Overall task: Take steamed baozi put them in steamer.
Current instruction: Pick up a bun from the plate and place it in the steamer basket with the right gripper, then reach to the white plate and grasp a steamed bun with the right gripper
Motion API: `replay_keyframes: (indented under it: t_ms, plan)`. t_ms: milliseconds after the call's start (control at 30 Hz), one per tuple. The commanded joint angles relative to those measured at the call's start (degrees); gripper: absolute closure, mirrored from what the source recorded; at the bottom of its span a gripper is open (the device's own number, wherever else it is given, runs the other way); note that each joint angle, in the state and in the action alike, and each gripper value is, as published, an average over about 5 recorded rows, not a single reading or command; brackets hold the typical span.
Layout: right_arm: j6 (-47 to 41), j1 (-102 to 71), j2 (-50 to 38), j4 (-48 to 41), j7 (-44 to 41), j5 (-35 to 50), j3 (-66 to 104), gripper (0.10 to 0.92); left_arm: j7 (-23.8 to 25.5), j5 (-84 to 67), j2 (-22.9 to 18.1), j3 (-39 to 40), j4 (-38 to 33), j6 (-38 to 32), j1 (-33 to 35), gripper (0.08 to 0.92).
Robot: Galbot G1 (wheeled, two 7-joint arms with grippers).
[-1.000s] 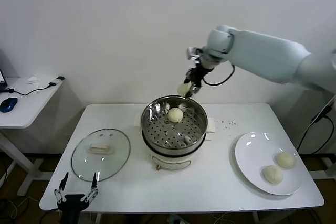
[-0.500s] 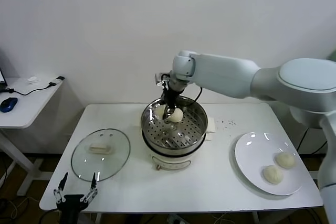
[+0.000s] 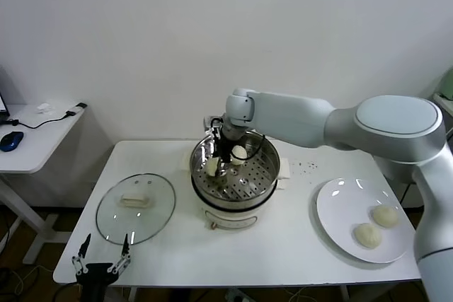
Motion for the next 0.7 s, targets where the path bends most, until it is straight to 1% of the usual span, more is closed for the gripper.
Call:
replay_keyframes:
  t_ms: [33,133,233,367,467,700]
  plan:
    - [-0.2,-1.2,0.5,-0.3,0.5,0.0,0.2,0.339,0.0,0.0,0.0,0.0,0.0,0.0,0.0,0.177]
    - [-0.3,-1.1,0.2,-0.1,0.5,0.2,0.5,0.257,0.0,0.0,0.0,-0.1,0.0,0.0,0.0,0.177]
    - [-0.2,-0.3,-0.3,0.3,0.2,0.4,0.6,0.212,0.0,0.0,0.0,-0.1,-0.1,0.0,0.0,0.177]
    - [-0.1,2.5,-2.1,2.2,-0.9,2.0,0.3,0.203,0.1,0.0,0.2,-0.1,-0.4,0.1,0.1,0.177]
    - [0.0,6.2,-4.9,5.5,-1.9,4.4,-0.3,0.203,0.1,0.1,0.3,-0.1,-0.6,0.2,0.2,0.177]
    - [1.9,18.7,-18.1,16.7,-5.6,6.4,-5.5,0.203,0.2,0.3,0.5,0.3,-0.7,0.2,0.3,0.177]
